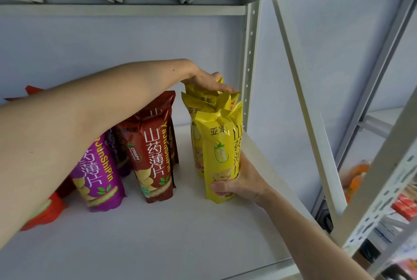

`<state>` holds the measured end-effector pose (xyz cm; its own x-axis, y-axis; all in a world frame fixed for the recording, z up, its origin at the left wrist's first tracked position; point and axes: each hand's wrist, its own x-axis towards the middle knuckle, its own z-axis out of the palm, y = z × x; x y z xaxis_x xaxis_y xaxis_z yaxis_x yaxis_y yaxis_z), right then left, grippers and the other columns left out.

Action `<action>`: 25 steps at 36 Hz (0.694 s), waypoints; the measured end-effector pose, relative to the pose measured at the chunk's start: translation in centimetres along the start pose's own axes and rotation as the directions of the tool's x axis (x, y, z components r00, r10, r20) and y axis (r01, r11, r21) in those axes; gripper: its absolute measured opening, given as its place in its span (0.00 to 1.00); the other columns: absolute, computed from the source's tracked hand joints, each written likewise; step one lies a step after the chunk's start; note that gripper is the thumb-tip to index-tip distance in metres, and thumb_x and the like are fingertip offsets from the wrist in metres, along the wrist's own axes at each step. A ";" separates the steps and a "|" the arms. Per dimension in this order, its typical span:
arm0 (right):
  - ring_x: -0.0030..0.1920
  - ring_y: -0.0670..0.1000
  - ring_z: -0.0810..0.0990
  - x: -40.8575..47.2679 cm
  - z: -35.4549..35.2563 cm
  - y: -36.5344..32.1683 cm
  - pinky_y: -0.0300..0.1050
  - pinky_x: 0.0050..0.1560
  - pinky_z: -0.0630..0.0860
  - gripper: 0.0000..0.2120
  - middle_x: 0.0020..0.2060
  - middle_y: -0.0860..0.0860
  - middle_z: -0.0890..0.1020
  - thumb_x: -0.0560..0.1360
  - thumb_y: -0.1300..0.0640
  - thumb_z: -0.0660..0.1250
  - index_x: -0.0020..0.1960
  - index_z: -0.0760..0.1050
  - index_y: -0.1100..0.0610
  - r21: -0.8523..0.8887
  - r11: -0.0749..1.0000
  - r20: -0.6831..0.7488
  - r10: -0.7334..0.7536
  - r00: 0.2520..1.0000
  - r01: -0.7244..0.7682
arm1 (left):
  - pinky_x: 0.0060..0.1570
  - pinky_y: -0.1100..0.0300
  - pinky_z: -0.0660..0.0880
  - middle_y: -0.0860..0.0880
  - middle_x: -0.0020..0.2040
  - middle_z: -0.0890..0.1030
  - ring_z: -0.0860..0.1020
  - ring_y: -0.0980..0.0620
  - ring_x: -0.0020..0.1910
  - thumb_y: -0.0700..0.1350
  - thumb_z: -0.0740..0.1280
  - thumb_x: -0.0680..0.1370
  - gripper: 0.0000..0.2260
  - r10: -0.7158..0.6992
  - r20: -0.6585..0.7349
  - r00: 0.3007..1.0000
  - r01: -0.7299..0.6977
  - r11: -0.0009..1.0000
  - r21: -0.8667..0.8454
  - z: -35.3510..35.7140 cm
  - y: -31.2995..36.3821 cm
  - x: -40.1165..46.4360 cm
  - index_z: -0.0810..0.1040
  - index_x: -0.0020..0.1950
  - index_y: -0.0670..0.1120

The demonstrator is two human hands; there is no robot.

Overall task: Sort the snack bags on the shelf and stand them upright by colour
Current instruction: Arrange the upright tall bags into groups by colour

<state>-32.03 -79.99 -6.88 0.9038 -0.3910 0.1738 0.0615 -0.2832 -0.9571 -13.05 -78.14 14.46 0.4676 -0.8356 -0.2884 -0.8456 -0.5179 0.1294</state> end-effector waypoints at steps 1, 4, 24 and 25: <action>0.58 0.46 0.80 -0.1 0.0 0.1 0.47 0.54 0.81 0.48 0.59 0.44 0.80 0.56 0.48 0.83 0.71 0.64 0.46 -0.006 1.000 -0.019 0.002 1.000 -0.002 | 0.71 0.44 0.63 0.45 0.76 0.63 0.65 0.42 0.72 0.79 0.63 0.58 0.54 0.007 -0.004 1.000 -0.007 0.999 -0.053 0.0 0.1 0.0 0.55 0.77 0.54; 0.58 0.43 0.79 -0.5 0.3 0.5 0.47 0.55 0.80 0.48 0.59 0.41 0.80 0.55 0.45 0.83 0.70 0.65 0.43 -0.037 0.999 -0.099 0.012 0.995 -0.016 | 0.70 0.44 0.65 0.45 0.75 0.63 0.66 0.42 0.71 0.74 0.60 0.70 0.42 -0.012 0.002 1.000 0.012 0.998 -0.062 0.3 0.7 -0.2 0.55 0.77 0.52; 0.51 0.44 0.74 -2.4 5.0 0.0 0.33 0.45 0.72 0.38 0.52 0.46 0.75 0.55 0.40 0.82 0.59 0.71 0.51 -0.295 0.952 -0.441 -0.055 0.896 -0.087 | 0.74 0.40 0.56 0.49 0.79 0.58 0.59 0.43 0.77 0.84 0.56 0.56 0.54 0.087 -0.125 0.988 -0.096 0.993 -0.068 0.5 -1.7 4.6 0.57 0.77 0.59; 0.51 0.44 0.74 -2.3 5.2 -0.1 0.35 0.46 0.73 0.39 0.52 0.46 0.74 0.55 0.39 0.82 0.60 0.70 0.51 -0.303 0.948 -0.442 -0.053 0.895 -0.094 | 0.74 0.40 0.56 0.49 0.79 0.58 0.58 0.42 0.77 0.84 0.56 0.56 0.55 0.102 -0.125 0.987 -0.109 0.992 -0.055 0.3 -1.6 4.2 0.57 0.78 0.58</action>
<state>-31.96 -74.53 -8.44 0.6188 -0.7223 0.3088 -0.1549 -0.4976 -0.8535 -9.78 -80.77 12.70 0.4076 -0.9003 -0.1524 -0.8763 -0.4326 0.2120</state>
